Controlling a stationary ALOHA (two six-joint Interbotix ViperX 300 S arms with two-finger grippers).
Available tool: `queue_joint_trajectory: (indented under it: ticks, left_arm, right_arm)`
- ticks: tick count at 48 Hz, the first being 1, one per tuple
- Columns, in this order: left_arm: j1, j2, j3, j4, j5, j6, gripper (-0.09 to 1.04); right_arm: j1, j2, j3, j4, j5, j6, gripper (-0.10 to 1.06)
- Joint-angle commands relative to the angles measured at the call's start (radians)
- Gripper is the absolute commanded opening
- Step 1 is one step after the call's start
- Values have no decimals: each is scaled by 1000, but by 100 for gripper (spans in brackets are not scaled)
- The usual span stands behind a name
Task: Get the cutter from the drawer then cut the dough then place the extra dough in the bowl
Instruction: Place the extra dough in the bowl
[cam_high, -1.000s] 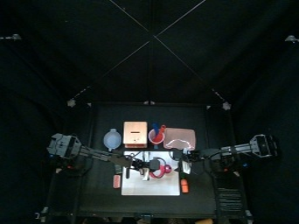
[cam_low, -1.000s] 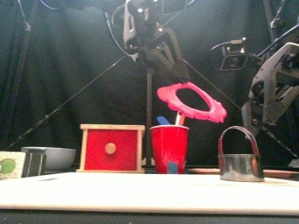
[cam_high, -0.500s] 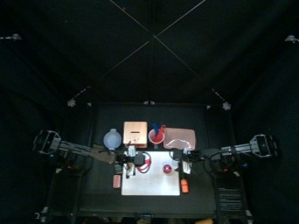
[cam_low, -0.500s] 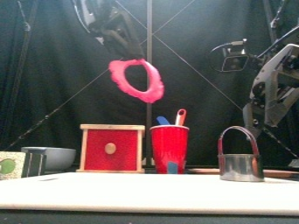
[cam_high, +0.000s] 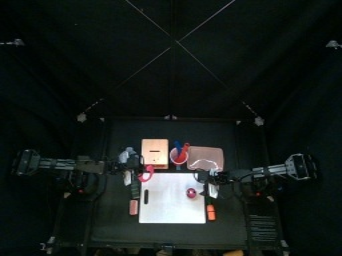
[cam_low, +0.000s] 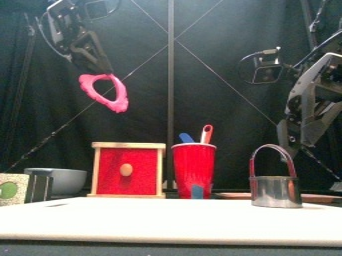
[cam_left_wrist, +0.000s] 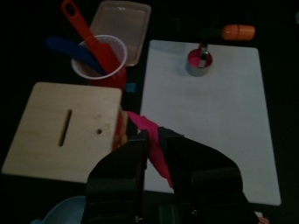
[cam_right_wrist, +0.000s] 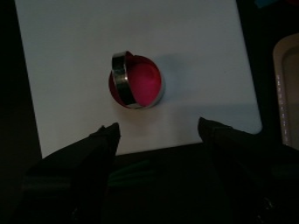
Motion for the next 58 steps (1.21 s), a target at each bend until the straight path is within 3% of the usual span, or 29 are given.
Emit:
queue_joint_trajectory:
  ticks: [1,16,30,48,58]
  left_arm:
    - [52,-84,40,0,-18,0,61]
    - [232,-235,186,0,-86,8,61]
    - [387,-218,252,0,-146,11,61]
    - [410,-120,322,-25,-210,2,61]
    - [453,-77,337,-97,-249,0,67]
  right_arm:
    - [-5,-2,-23,3,-5,2,100]
    - [-6,25,-28,9,-5,0,100]
    - [-6,37,-26,6,-5,0,100]
    - [-6,37,-12,12,-5,0,100]
    - [-6,37,-12,20,-5,0,100]
